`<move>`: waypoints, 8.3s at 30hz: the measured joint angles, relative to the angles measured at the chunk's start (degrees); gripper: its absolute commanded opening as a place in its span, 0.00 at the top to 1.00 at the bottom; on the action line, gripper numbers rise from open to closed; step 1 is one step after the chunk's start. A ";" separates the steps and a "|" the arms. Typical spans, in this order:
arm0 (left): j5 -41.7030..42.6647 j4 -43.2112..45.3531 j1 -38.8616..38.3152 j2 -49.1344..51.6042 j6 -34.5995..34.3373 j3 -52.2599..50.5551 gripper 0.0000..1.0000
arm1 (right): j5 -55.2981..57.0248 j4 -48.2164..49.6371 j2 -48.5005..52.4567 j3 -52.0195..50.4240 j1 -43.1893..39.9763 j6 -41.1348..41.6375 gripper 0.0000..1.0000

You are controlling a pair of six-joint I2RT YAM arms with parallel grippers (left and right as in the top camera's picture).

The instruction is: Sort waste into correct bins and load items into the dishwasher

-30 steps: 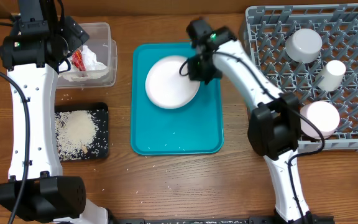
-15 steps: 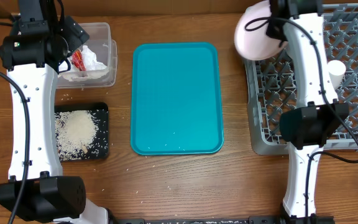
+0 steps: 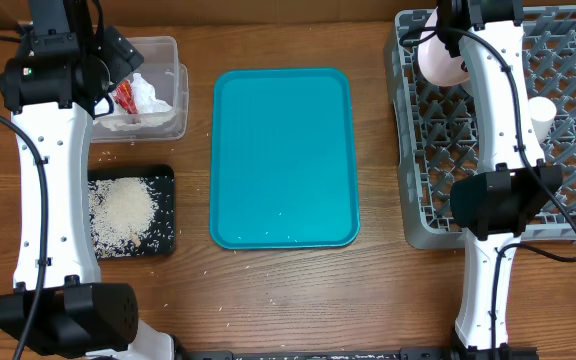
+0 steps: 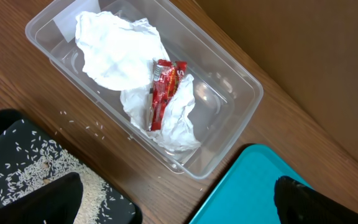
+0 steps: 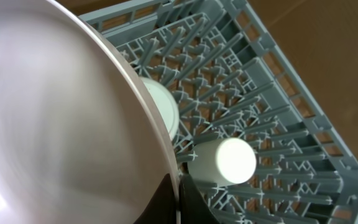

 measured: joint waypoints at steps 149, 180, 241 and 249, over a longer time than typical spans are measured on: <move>0.24 0.00 0.00 0.00 0.00 0.00 0.00 | -40.41 82.86 -121.85 -143.36 2.60 -14.32 0.00; 0.24 -0.02 0.00 0.00 0.00 0.00 0.00 | -43.17 82.79 -136.32 -151.95 -7.21 -22.05 0.00; 0.98 -14.01 -3.30 0.00 3.23 -2.12 0.00 | -43.19 82.79 -136.32 -151.95 -7.21 -22.23 0.00; -1.42 6.16 -10.78 -3.52 3.65 -16.96 0.00 | -43.19 82.75 -136.32 -151.95 -7.21 -22.23 0.00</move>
